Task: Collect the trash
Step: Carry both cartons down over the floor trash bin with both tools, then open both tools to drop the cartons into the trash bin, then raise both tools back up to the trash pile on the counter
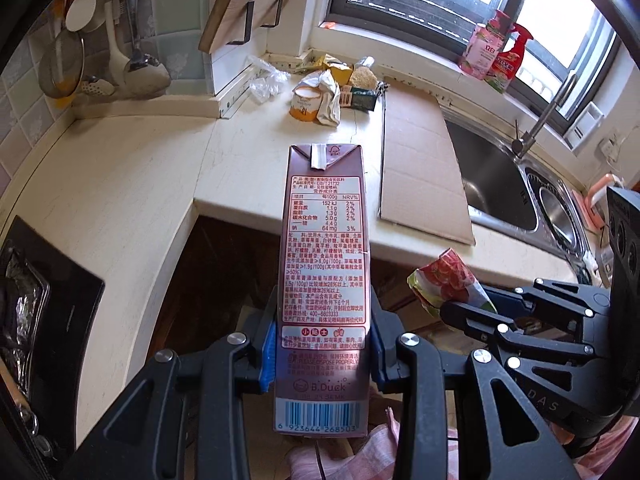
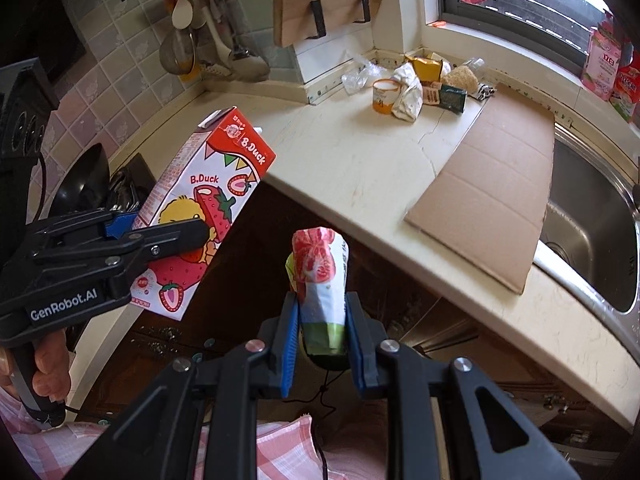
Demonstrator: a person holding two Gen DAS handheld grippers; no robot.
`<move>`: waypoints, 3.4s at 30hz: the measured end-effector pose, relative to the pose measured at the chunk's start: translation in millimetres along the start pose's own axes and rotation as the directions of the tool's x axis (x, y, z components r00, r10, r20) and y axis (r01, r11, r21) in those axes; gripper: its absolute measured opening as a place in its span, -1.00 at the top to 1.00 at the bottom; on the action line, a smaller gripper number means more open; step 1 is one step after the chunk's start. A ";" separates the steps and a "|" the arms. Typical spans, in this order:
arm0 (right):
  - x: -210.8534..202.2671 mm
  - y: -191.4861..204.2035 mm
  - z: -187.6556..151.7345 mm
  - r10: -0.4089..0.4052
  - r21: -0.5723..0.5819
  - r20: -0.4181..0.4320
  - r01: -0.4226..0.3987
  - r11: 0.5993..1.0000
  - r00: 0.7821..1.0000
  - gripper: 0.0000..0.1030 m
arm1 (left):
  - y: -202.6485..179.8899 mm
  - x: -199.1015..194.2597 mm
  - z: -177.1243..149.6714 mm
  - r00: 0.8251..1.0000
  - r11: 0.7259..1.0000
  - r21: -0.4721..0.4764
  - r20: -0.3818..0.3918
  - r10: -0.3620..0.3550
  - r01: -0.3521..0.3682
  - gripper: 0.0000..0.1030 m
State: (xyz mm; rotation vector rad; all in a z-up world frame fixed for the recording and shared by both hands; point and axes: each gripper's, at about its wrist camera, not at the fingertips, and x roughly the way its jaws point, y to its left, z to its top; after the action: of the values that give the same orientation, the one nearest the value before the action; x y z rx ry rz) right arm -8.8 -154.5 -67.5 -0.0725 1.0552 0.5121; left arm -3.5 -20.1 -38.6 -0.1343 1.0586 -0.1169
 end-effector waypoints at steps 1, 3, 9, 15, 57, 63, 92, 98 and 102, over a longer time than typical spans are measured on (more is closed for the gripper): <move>1.2 3.8 -4.0 -0.001 -0.002 -0.006 0.001 1.000 1.000 0.57 | 2.8 -0.4 -7.4 1.000 1.000 0.004 -0.009 0.002 -0.002 0.34; 5.8 11.2 -11.7 -0.001 -0.004 -0.025 0.001 1.000 1.000 0.57 | 8.4 1.5 -18.1 1.000 1.000 0.006 -0.029 0.006 -0.006 0.34; 25.6 19.8 -28.4 0.011 0.007 -0.089 -0.011 1.000 0.996 0.57 | 22.6 16.3 -50.3 0.994 1.000 0.002 -0.109 0.013 -0.013 0.34; 61.6 17.4 -39.8 0.030 0.009 -0.168 -0.028 1.000 0.985 0.57 | 35.5 32.5 -72.2 0.988 0.999 -0.026 -0.150 0.040 -0.044 0.34; 399.1 -73.4 -137.6 0.097 0.164 -0.447 -0.026 0.986 0.889 0.46 | 118.0 384.8 -205.3 0.878 0.931 -0.335 -0.477 -0.037 -0.143 0.33; 406.1 -76.9 -127.6 0.092 0.154 -0.447 -0.024 0.988 0.890 0.23 | 114.6 395.1 -200.1 0.879 0.930 -0.317 -0.476 0.016 -0.188 -0.39; 244.2 -45.7 -54.3 0.114 0.120 -0.339 -0.077 0.990 0.934 0.14 | 92.2 206.9 -102.7 0.941 0.959 -0.191 -0.304 0.147 -0.211 -0.48; 181.5 -29.7 -27.7 0.112 0.089 -0.271 -0.091 0.992 0.956 0.14 | 77.2 139.8 -75.3 0.962 0.965 -0.165 -0.215 0.165 -0.203 -0.49; 138.6 -19.9 -13.1 0.112 0.064 -0.223 -0.100 0.993 0.969 0.14 | 66.0 97.0 -60.2 0.975 0.969 -0.147 -0.129 0.182 -0.200 -0.49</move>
State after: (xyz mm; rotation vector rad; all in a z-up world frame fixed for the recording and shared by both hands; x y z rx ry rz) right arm 43.1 -125.0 -194.8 -0.0286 1.2998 0.5820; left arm -6.9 26.2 -162.0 -0.1702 1.1901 0.1365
